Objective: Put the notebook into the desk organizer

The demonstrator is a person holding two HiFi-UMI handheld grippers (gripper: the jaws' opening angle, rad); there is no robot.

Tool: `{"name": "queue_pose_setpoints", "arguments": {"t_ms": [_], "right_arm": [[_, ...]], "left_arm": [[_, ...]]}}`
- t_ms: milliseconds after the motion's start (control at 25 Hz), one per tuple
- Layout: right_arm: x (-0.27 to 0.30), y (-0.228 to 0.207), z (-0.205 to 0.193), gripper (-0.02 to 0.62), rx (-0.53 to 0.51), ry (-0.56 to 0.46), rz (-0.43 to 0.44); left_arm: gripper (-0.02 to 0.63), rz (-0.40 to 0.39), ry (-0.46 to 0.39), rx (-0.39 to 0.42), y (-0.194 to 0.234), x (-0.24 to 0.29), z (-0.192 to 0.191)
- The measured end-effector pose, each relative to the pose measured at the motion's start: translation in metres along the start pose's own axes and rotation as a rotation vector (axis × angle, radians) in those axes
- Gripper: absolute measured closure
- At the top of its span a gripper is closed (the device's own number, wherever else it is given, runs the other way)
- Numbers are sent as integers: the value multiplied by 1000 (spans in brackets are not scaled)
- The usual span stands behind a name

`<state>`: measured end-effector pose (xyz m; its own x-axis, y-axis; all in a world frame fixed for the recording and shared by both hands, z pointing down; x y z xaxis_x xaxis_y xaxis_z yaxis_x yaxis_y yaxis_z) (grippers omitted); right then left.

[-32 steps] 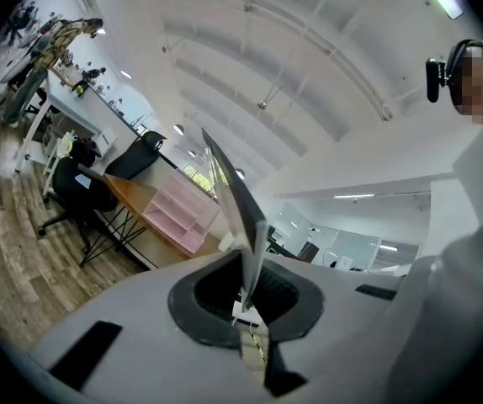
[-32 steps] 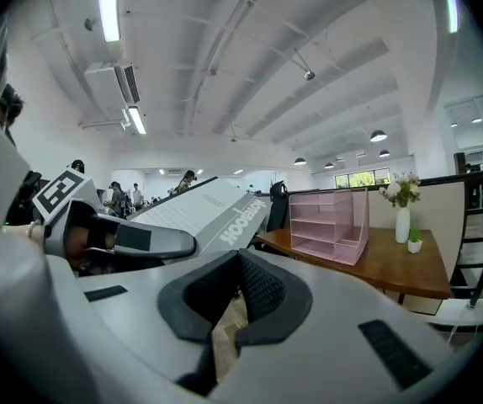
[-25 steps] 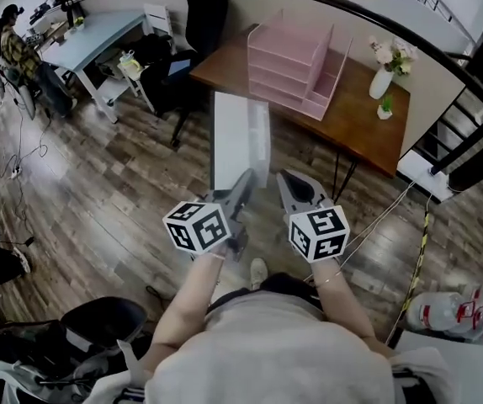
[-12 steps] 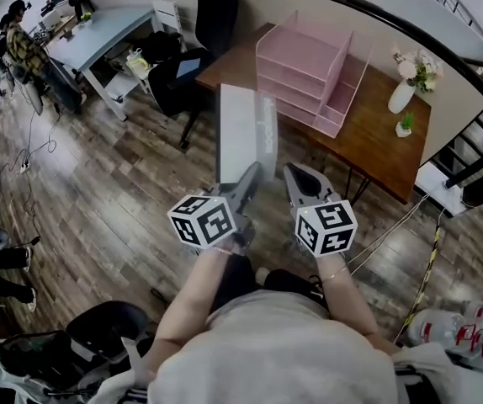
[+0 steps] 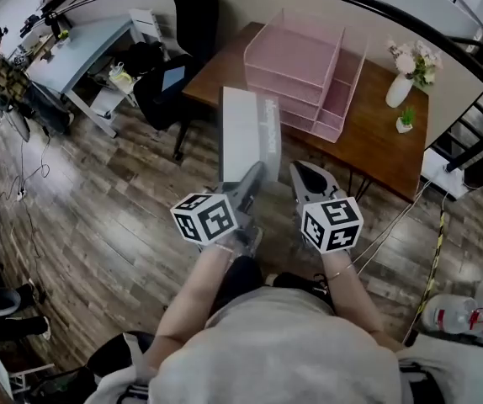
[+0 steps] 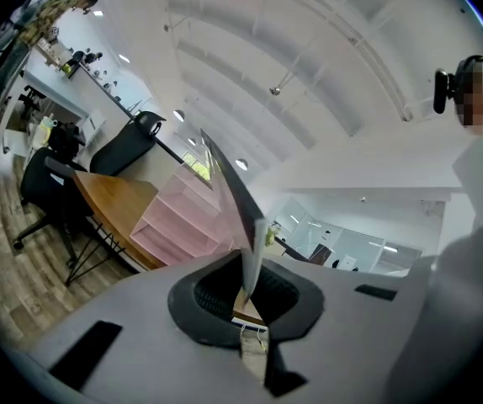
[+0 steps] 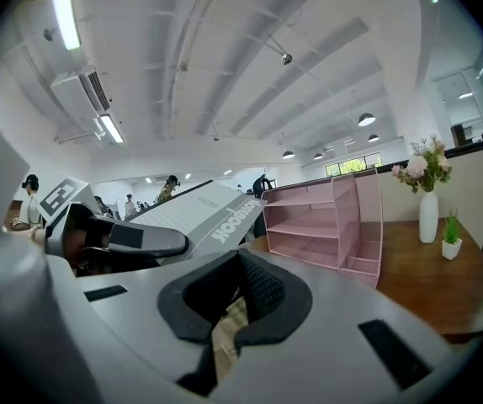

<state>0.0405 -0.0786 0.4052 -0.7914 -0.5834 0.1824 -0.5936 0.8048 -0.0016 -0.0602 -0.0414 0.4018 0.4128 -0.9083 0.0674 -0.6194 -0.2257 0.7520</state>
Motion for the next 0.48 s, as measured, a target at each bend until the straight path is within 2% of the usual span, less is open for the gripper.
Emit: {"name": "queue_pose_setpoints", "arguments": {"t_ms": [200, 480], "right_arm": [[41, -14, 11, 586, 0, 4, -58], [83, -29, 12, 586, 19, 33, -135]], "left_arm": [[586, -42, 33, -13, 28, 24, 36], [586, -55, 135, -84, 75, 51, 48]]}}
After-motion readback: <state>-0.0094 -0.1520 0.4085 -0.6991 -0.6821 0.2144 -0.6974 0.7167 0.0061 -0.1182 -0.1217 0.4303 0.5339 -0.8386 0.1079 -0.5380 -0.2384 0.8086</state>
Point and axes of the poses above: the fingertips, and each gripper's own axes: x forward along the fingers, y to its left, z out of its top, the point moved 3 cm from there along -x, backward along the fingers, and after that the axes turned 9 degrees about -x, right-handed, at the moved point
